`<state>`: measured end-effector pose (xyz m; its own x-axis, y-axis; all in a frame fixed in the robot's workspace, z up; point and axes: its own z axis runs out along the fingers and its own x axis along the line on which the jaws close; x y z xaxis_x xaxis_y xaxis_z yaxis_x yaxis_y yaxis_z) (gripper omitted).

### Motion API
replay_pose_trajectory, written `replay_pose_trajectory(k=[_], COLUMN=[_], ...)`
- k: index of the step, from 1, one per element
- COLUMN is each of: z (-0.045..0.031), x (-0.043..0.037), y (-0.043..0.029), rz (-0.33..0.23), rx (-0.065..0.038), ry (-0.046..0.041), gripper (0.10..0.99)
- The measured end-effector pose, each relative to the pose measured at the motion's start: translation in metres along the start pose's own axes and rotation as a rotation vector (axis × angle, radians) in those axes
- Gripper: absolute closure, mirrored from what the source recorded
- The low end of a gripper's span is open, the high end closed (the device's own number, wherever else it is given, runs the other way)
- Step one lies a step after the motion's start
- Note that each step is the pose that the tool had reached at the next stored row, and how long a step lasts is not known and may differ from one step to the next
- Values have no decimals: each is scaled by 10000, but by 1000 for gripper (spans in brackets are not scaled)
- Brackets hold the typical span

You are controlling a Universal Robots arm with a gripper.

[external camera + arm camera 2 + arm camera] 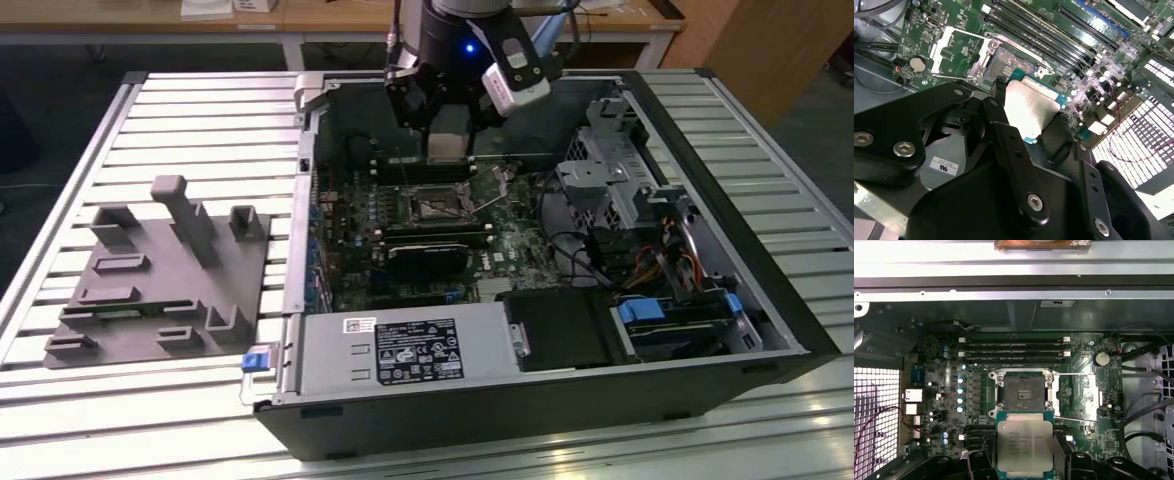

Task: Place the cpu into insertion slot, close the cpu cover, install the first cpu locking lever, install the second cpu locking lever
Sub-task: 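Place the cpu into insertion slot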

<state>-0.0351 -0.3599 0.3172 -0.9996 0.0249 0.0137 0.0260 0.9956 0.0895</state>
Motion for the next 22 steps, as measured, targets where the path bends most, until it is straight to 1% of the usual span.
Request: replay_pose_trajectory(k=[6, 9, 15, 22], z=[89, 139, 249, 377], x=[3, 4, 4, 3], y=[-8, -13, -20, -9], rz=[-12, -17, -17, -17], rx=[-3, -4, -5, -4], ry=[-125, -165, -179, -178], gripper=[549, 549, 549, 549])
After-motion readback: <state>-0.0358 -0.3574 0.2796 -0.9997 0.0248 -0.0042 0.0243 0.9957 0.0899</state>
